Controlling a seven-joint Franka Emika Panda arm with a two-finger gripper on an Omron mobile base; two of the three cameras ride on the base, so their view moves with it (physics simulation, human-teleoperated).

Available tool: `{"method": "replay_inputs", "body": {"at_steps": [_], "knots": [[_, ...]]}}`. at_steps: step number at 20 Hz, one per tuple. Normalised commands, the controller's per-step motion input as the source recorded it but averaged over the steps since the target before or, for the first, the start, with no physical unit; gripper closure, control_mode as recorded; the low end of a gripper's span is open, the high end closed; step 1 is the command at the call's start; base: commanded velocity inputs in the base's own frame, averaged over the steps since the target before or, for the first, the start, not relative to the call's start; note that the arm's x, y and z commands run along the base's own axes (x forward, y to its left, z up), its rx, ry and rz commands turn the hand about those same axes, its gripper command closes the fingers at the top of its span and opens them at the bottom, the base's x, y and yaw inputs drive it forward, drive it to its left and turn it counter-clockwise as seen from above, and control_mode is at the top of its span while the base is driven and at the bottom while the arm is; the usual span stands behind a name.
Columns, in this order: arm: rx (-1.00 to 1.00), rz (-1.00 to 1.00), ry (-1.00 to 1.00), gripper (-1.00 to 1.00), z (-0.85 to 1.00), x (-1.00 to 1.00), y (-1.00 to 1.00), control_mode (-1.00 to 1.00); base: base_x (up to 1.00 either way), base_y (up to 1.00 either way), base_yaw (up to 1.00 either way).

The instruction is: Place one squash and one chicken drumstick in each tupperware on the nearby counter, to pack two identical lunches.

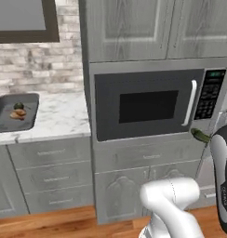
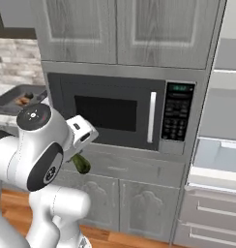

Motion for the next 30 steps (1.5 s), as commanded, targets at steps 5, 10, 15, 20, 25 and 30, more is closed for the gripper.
{"method": "replay_inputs", "body": {"at_steps": [5,10,15,20,25,30], "knots": [[0.0,0.0,0.0,1.0,0.0,0.0,0.0,1.0,0.25,1.0,0.0],[0.0,0.0,0.0,1.0,0.0,0.0,0.0,1.0,0.31,1.0,0.0],[0.0,0.0,0.0,1.0,0.0,0.0,0.0,1.0,0.38,1.0,0.0],[0.0,0.0,0.0,1.0,0.0,0.0,0.0,1.0,0.45,1.0,0.0],[0.0,0.0,0.0,1.0,0.0,0.0,0.0,1.0,0.48,1.0,0.0],[0.0,0.0,0.0,1.0,0.0,0.0,0.0,1.0,0.42,1.0,0.0]]}}
